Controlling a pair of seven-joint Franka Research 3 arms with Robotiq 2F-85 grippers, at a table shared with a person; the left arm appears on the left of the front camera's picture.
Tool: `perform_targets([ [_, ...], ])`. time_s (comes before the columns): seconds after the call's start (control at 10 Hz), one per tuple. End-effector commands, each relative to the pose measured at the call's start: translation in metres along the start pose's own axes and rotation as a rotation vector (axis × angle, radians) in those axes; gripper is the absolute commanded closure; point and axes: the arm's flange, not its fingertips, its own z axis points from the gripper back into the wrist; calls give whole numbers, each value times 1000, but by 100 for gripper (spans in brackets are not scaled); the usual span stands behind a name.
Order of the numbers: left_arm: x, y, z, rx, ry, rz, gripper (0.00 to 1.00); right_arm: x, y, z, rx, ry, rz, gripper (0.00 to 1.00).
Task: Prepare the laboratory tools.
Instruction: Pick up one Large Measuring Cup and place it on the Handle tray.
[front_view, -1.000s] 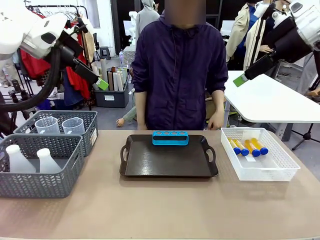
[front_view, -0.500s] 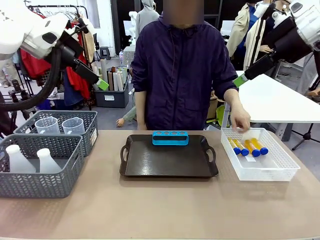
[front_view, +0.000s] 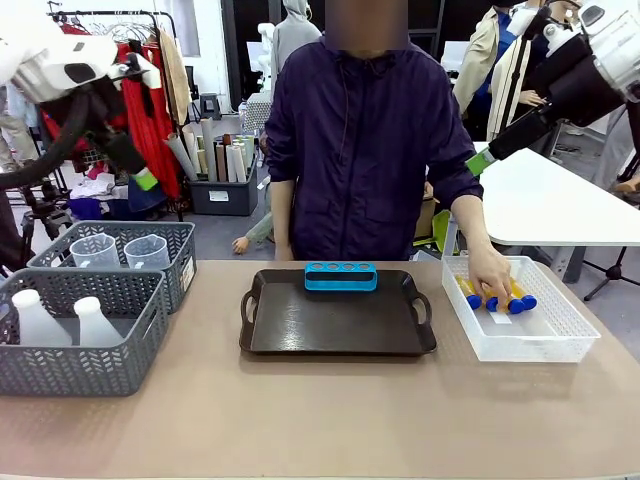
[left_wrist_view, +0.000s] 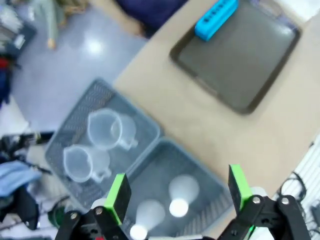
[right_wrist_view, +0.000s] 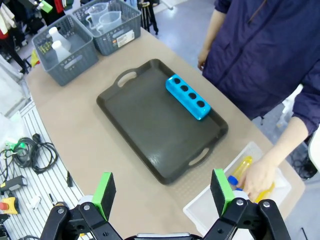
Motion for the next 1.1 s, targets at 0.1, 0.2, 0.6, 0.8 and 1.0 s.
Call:
perform_targets([
  [0.1, -17, 33, -1, -10, 99, 101, 0, 0, 0, 1, 17, -14, 2, 0],
  [0.2, -24, 50, -6, -8, 111, 106, 0, 0, 0, 1, 17, -14, 2, 0],
  [0.6, -32, 49, -12, -1, 114, 117, 0, 0, 0, 1, 17, -14, 2, 0],
  [0.8, -32, 49, -12, -1, 114, 117, 0, 0, 0, 1, 17, -14, 2, 0],
  [1.0, -30, 55, -18, 57, 189, 102, 0, 0, 0, 1, 17, -14, 2, 0],
])
